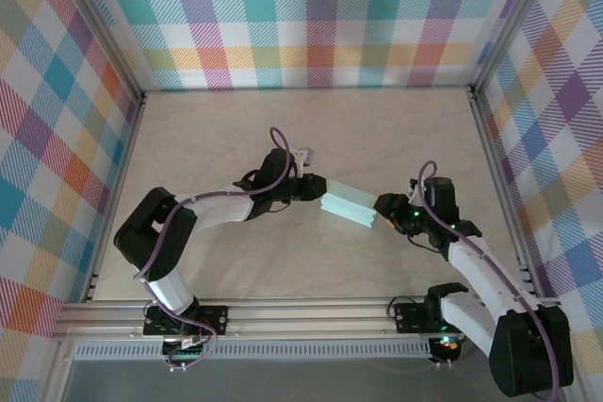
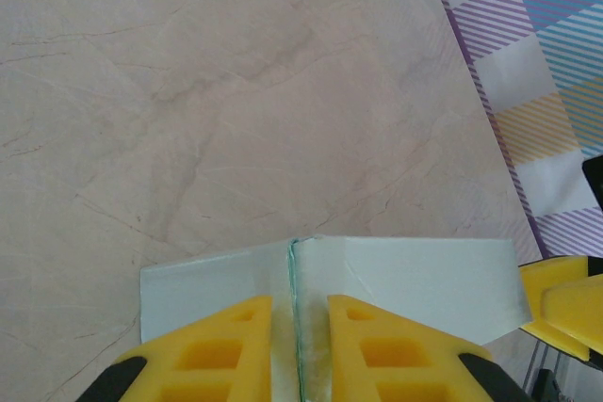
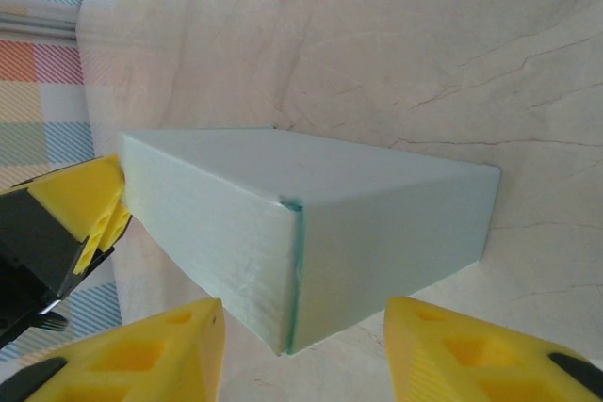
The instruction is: Fold the paper box
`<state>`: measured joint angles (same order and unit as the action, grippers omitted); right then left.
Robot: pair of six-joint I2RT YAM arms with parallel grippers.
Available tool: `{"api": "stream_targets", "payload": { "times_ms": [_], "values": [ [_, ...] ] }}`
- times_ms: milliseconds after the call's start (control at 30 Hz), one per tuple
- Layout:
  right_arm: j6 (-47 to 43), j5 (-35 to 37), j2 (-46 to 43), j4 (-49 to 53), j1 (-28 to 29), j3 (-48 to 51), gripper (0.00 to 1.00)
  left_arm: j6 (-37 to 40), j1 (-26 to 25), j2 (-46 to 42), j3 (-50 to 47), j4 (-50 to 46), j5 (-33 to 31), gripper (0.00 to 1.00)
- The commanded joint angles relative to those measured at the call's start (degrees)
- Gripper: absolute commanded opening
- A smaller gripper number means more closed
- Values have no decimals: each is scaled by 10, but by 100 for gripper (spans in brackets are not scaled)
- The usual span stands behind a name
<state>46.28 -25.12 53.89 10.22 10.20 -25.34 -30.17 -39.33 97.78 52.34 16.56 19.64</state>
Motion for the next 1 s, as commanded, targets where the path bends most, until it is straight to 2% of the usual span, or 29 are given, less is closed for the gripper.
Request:
{"api": "stream_targets", "payload": {
  "times_ms": [0, 133, 233, 300, 400, 467, 600, 633, 700, 800, 833, 967],
  "values": [
    [9, -7, 14, -2, 4, -12, 47, 15, -10, 47, -36, -150, -26, 18],
    [2, 8, 36, -9, 4, 18, 35, 13, -9, 50, -40, -142, -20, 23],
    [1, 17, 42, -14, 4, 31, 30, 3, -8, 59, -44, -123, -6, 35],
    [-4, 16, 41, -15, 4, 29, 29, -2, -8, 67, -44, -113, 3, 36],
    [-18, 19, 40, 0, 4, 16, 23, -4, -8, 72, -43, -108, 7, 18],
    [-24, 23, 41, 8, 4, 9, 18, -3, -8, 71, -42, -109, 6, 11],
    [-36, 19, 41, 13, 4, -5, 3, -2, -7, 67, -42, -111, 6, 5],
    [-40, 17, 40, 15, 4, -11, 3, -1, -6, 65, -41, -113, 6, 5],
    [-59, 23, 36, 34, 4, -28, 11, 2, -6, 62, -37, -121, 4, 5],
    [-114, 45, 25, 73, 4, -65, 48, 10, -6, 58, -29, -133, 0, 13],
    [-138, 58, 23, 86, 4, -77, 55, 12, -5, 56, -27, -136, -1, 17],
    [-285, 75, 29, 115, 4, -116, 72, 19, -5, 56, -14, -147, -2, 27]
  ]
}}
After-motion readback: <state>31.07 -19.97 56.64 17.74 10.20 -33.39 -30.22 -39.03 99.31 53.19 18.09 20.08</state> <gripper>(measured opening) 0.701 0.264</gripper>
